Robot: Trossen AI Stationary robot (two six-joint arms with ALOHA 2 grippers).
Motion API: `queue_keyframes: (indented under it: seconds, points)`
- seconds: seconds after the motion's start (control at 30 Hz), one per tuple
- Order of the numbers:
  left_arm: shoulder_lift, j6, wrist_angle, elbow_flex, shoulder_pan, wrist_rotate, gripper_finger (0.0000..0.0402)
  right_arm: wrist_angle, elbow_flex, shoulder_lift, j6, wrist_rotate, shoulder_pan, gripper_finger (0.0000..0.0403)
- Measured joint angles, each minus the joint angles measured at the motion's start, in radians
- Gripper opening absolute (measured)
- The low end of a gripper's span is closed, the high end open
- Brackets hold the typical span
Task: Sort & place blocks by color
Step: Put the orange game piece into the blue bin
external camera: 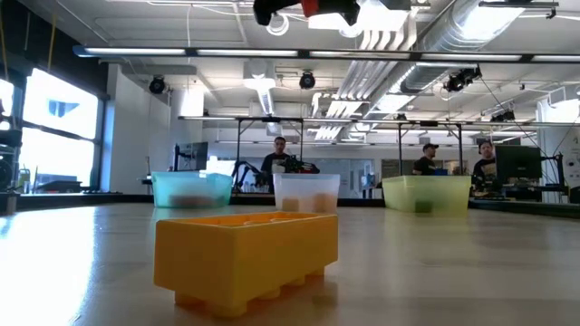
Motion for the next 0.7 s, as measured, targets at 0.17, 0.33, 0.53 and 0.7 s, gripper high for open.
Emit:
queue_keyframes:
  seconds: [0.17, 0.33, 0.53, 0.7]
  points:
    - [0.019, 0.026, 0.007, 0.0, 0.0, 0.001, 0.0199, -0.003, 0.0, 0.0, 0.016, -0.004, 0.0, 0.0109]
    - [0.026, 0.03, 0.013, 0.0, 0.0, 0.008, 0.0149, -0.012, 0.0, 0.0, 0.011, -0.022, 0.0, 0.0109]
    - [0.026, 0.032, 0.013, 0.0, 0.0, 0.008, 0.0114, -0.022, 0.0, 0.0, 0.001, -0.022, 0.0, 0.0109]
    - [0.026, 0.034, 0.013, 0.0, -0.001, 0.004, 0.0114, -0.027, 0.0, 0.0, -0.002, -0.038, 0.0, 0.012]
